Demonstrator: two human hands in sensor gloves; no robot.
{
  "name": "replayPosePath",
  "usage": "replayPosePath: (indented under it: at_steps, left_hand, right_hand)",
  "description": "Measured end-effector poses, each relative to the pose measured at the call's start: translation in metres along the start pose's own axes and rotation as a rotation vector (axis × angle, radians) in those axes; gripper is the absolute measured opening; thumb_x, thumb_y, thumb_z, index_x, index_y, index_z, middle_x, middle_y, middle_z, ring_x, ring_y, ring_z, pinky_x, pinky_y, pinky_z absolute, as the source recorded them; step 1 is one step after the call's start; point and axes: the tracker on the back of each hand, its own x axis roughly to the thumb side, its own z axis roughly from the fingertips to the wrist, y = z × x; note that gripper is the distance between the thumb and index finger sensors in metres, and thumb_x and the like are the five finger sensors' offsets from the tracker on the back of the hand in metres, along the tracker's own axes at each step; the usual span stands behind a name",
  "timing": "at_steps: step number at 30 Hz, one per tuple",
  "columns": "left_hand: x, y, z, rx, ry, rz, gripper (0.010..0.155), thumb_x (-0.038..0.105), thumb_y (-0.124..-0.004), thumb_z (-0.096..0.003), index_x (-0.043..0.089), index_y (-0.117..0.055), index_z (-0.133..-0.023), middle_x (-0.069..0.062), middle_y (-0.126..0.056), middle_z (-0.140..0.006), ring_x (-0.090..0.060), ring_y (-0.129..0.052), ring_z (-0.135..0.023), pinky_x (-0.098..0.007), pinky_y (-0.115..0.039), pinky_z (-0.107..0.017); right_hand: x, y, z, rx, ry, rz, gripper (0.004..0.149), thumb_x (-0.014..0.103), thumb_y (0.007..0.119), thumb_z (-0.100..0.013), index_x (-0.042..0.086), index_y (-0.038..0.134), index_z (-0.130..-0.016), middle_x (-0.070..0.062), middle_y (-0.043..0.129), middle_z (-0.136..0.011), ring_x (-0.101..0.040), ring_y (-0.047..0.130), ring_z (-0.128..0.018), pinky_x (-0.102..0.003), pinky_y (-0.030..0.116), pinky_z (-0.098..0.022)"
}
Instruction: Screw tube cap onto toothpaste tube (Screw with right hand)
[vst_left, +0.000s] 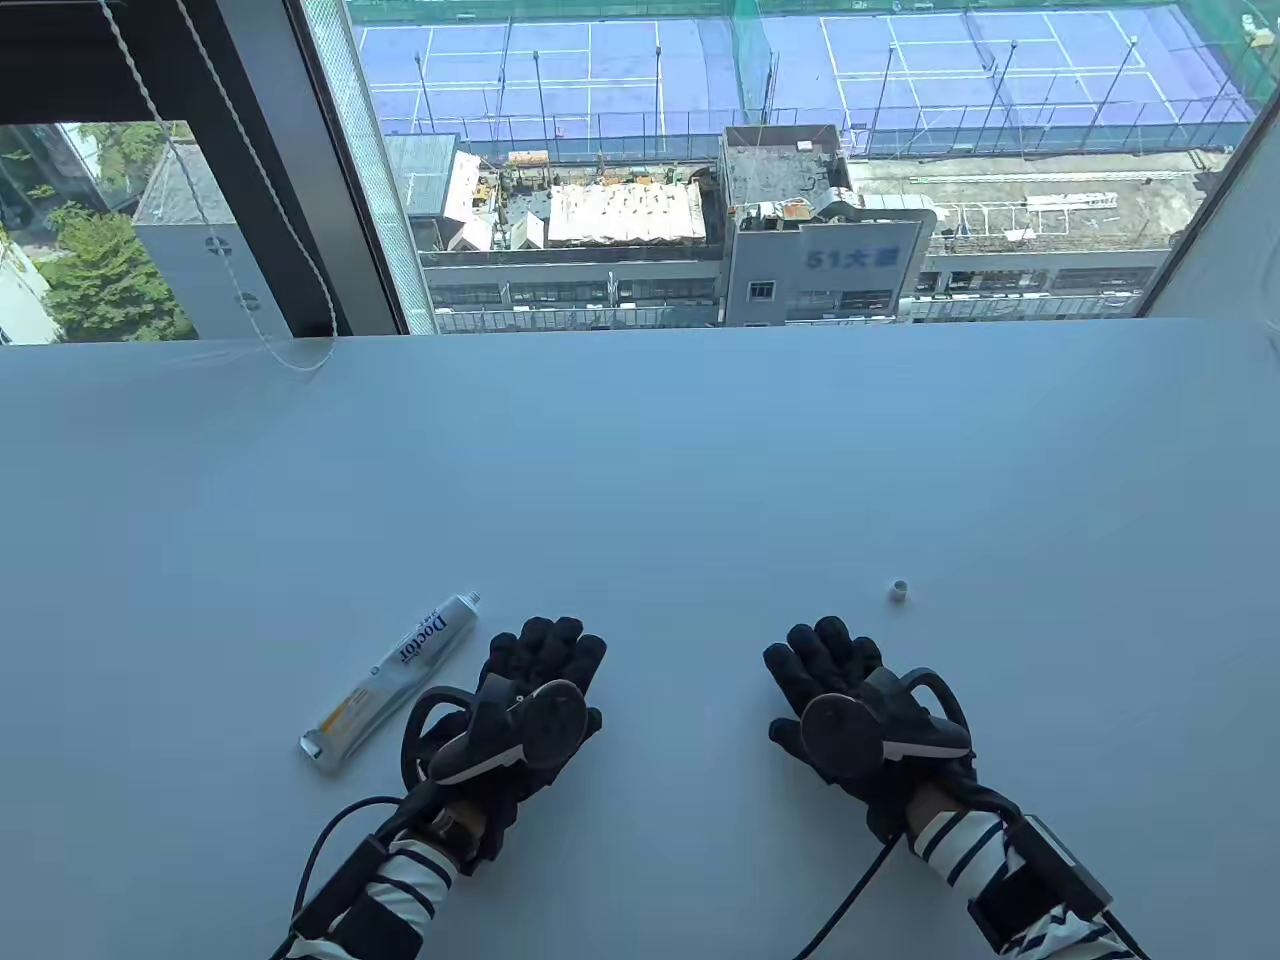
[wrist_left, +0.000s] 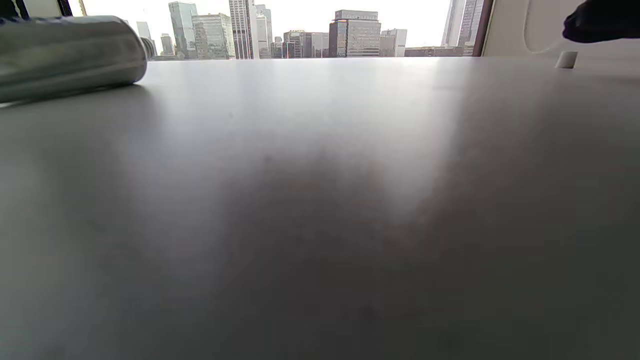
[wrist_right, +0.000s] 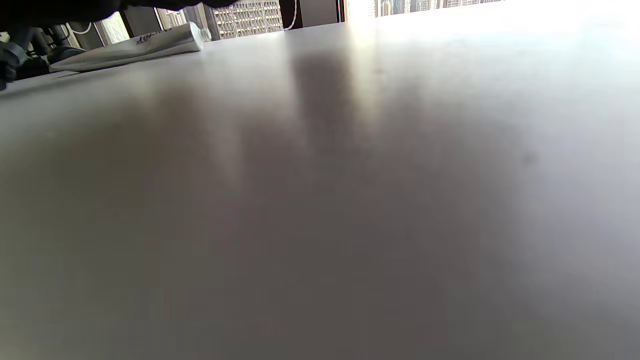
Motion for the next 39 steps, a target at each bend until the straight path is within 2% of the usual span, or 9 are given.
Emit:
replayPosePath:
  at_steps: [8, 14, 17, 20, 26, 30, 34, 37, 39]
  left_hand:
    - [-0.002, -0.001, 0.0, -0.015, 0.006, 0.008, 0.072, 0.05, -0.053, -0.0515, 0.038, -0.014, -0.111, 0.002, -0.015, -0.123, -0.026, -0.02, -0.117, -0.048, -0.02, -0.086]
    - [-0.013, 0.01, 0.002, 0.042, 0.059, 0.014, 0.072, 0.051, -0.055, -0.052, 0.038, -0.016, -0.111, 0.001, -0.017, -0.123, -0.027, -0.022, -0.117, -0.048, -0.022, -0.086]
    - [-0.03, 0.017, 0.003, 0.096, 0.153, -0.001, 0.073, 0.053, -0.06, -0.0528, 0.036, -0.02, -0.111, -0.005, -0.023, -0.122, -0.032, -0.03, -0.115, -0.051, -0.029, -0.085]
    - [-0.058, 0.021, 0.005, 0.123, 0.313, -0.042, 0.074, 0.052, -0.066, -0.0535, 0.032, -0.025, -0.112, -0.011, -0.03, -0.12, -0.037, -0.04, -0.112, -0.054, -0.038, -0.082]
    - [-0.112, 0.009, 0.011, -0.044, 0.607, 0.029, 0.088, 0.056, -0.075, -0.0519, 0.017, -0.023, -0.111, -0.024, -0.021, -0.117, -0.048, -0.033, -0.108, -0.061, -0.035, -0.078]
    - [-0.127, -0.002, 0.013, -0.146, 0.656, 0.146, 0.079, 0.051, -0.073, -0.0548, 0.013, -0.034, -0.112, -0.027, -0.029, -0.116, -0.051, -0.04, -0.106, -0.062, -0.041, -0.075]
    - [-0.127, -0.004, 0.011, -0.122, 0.64, 0.179, 0.068, 0.045, -0.072, -0.0565, 0.016, -0.041, -0.109, -0.026, -0.034, -0.116, -0.049, -0.045, -0.106, -0.06, -0.045, -0.075]
    - [-0.124, -0.001, 0.011, -0.046, 0.627, 0.169, 0.063, 0.045, -0.076, -0.0542, 0.023, -0.043, -0.103, -0.025, -0.04, -0.115, -0.049, -0.05, -0.106, -0.062, -0.048, -0.075]
    - [-0.117, 0.002, 0.01, -0.009, 0.599, 0.098, 0.057, 0.047, -0.078, -0.0511, 0.023, -0.053, -0.096, -0.023, -0.05, -0.114, -0.046, -0.06, -0.105, -0.06, -0.054, -0.075]
  right_hand:
    - [0.0, 0.0, 0.0, -0.004, 0.002, 0.011, 0.071, 0.041, 0.042, -0.067, 0.0, 0.007, -0.113, -0.034, 0.004, -0.114, -0.06, 0.005, -0.097, -0.069, 0.018, -0.064]
    - [0.0, 0.001, 0.0, 0.002, 0.003, 0.009, 0.071, 0.041, 0.042, -0.067, 0.0, 0.007, -0.113, -0.034, 0.004, -0.114, -0.06, 0.003, -0.097, -0.069, 0.018, -0.064]
    - [0.0, 0.001, 0.0, 0.002, 0.001, 0.008, 0.071, 0.041, 0.042, -0.067, 0.0, 0.007, -0.113, -0.034, 0.004, -0.114, -0.06, 0.005, -0.097, -0.069, 0.018, -0.064]
    - [0.0, 0.001, 0.0, -0.002, 0.002, 0.005, 0.071, 0.041, 0.043, -0.067, 0.0, 0.007, -0.113, -0.034, 0.004, -0.114, -0.06, 0.005, -0.097, -0.069, 0.018, -0.064]
    - [-0.001, 0.001, 0.001, 0.001, 0.011, -0.003, 0.071, 0.041, 0.044, -0.067, 0.0, 0.008, -0.113, -0.034, 0.004, -0.113, -0.06, 0.003, -0.097, -0.069, 0.018, -0.064]
    - [-0.002, 0.0, 0.001, 0.004, 0.019, 0.001, 0.071, 0.041, 0.044, -0.067, 0.001, 0.008, -0.113, -0.034, 0.003, -0.113, -0.06, 0.003, -0.097, -0.069, 0.018, -0.064]
    - [-0.003, 0.0, 0.001, 0.0, 0.026, -0.007, 0.071, 0.041, 0.045, -0.067, 0.001, 0.008, -0.113, -0.034, 0.004, -0.114, -0.06, 0.003, -0.097, -0.069, 0.017, -0.064]
    - [-0.005, -0.002, 0.001, -0.01, 0.031, -0.026, 0.071, 0.041, 0.045, -0.067, 0.001, 0.008, -0.113, -0.034, 0.004, -0.114, -0.06, 0.003, -0.097, -0.069, 0.018, -0.064]
    - [-0.006, -0.004, 0.002, -0.027, 0.039, -0.034, 0.071, 0.041, 0.045, -0.067, 0.001, 0.009, -0.113, -0.034, 0.004, -0.114, -0.061, 0.004, -0.097, -0.069, 0.018, -0.064]
